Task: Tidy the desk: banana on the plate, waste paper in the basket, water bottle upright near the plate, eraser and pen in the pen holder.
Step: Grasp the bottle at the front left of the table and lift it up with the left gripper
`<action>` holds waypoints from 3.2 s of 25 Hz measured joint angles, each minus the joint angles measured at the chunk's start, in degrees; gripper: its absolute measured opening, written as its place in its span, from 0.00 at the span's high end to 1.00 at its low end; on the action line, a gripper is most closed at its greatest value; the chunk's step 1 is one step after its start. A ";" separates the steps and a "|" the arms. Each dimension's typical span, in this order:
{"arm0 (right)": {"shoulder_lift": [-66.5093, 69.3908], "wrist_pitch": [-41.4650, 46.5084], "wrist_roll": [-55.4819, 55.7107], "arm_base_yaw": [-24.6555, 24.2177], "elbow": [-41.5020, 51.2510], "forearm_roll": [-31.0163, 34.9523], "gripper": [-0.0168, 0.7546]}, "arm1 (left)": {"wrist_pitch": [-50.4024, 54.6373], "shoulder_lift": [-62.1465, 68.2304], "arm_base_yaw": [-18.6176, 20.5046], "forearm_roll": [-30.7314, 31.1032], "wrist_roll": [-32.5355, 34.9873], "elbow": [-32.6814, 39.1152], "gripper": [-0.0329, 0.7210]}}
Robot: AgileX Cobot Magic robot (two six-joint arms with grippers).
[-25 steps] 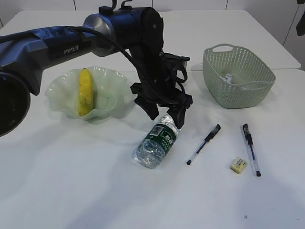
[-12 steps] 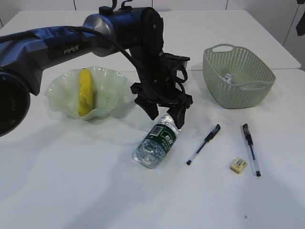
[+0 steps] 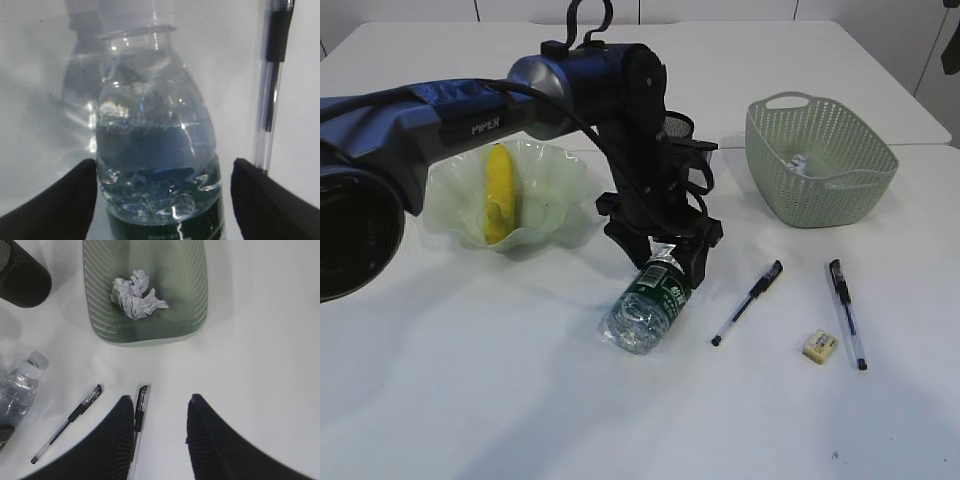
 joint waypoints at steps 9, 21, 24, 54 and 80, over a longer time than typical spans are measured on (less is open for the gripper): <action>0.00 0.00 -0.04 0.00 0.00 0.00 0.63 | 0.00 1.93 -0.09 -0.08 0.00 -3.45 0.17; 0.00 0.00 -0.13 0.00 0.00 0.00 0.63 | 0.00 3.60 -0.22 -1.26 0.00 -4.10 0.17; 0.00 0.00 -0.13 0.00 0.00 0.00 0.63 | 0.00 3.74 -0.22 -1.26 0.00 -4.09 0.17; 0.00 0.00 -1.03 0.00 0.00 -0.10 0.63 | 0.22 5.58 -1.17 0.51 -0.04 -13.56 0.46; 0.00 0.00 -1.03 0.00 0.00 -0.10 0.63 | 0.93 5.59 -1.17 3.32 -0.04 -19.12 0.46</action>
